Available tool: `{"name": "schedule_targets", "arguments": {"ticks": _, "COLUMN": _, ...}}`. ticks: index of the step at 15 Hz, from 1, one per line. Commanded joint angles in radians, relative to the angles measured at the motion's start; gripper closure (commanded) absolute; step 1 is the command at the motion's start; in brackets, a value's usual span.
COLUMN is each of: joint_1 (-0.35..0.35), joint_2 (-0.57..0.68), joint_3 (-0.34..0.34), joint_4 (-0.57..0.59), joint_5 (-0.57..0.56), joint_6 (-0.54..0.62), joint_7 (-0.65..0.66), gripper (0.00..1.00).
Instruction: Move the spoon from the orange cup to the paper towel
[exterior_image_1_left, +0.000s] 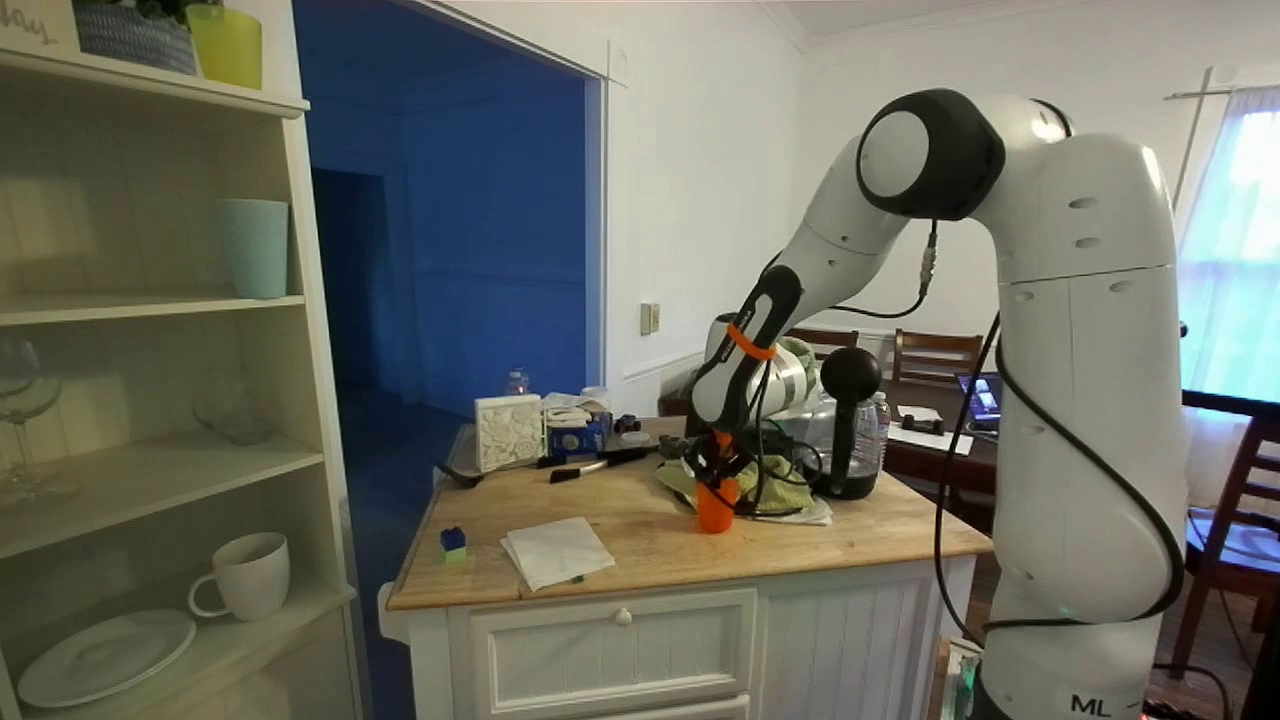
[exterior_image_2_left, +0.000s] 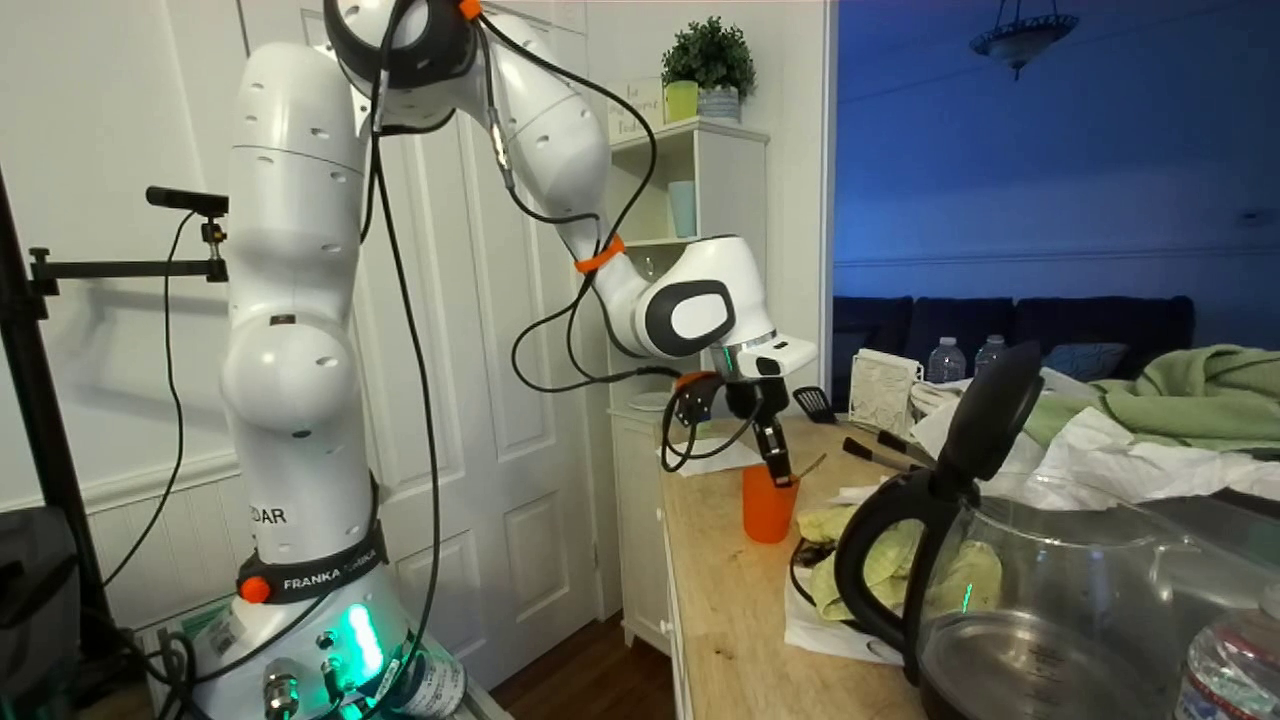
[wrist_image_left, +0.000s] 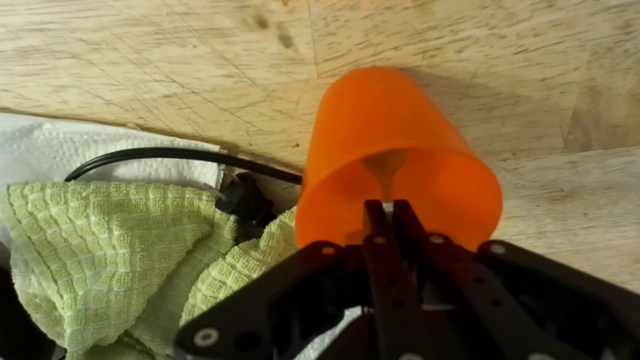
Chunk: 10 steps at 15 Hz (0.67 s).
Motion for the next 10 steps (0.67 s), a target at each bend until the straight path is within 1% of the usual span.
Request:
{"name": "schedule_targets", "arguments": {"ticks": 1, "joint_1": 0.031, "joint_2": 0.004, "joint_3": -0.027, "joint_4": 0.005, "joint_5": 0.000, "joint_6": 0.014, "joint_7": -0.003, "gripper": 0.94}}
{"name": "schedule_targets", "arguments": {"ticks": 6, "joint_1": 0.063, "joint_2": -0.048, "joint_3": -0.063, "joint_4": -0.013, "joint_5": -0.063, "joint_6": 0.005, "joint_7": 0.024, "gripper": 0.95}}
{"name": "schedule_targets", "arguments": {"ticks": 10, "joint_1": 0.069, "joint_2": -0.100, "joint_3": -0.086, "joint_4": -0.016, "joint_5": -0.133, "joint_6": -0.017, "joint_7": 0.051, "gripper": 0.94}}
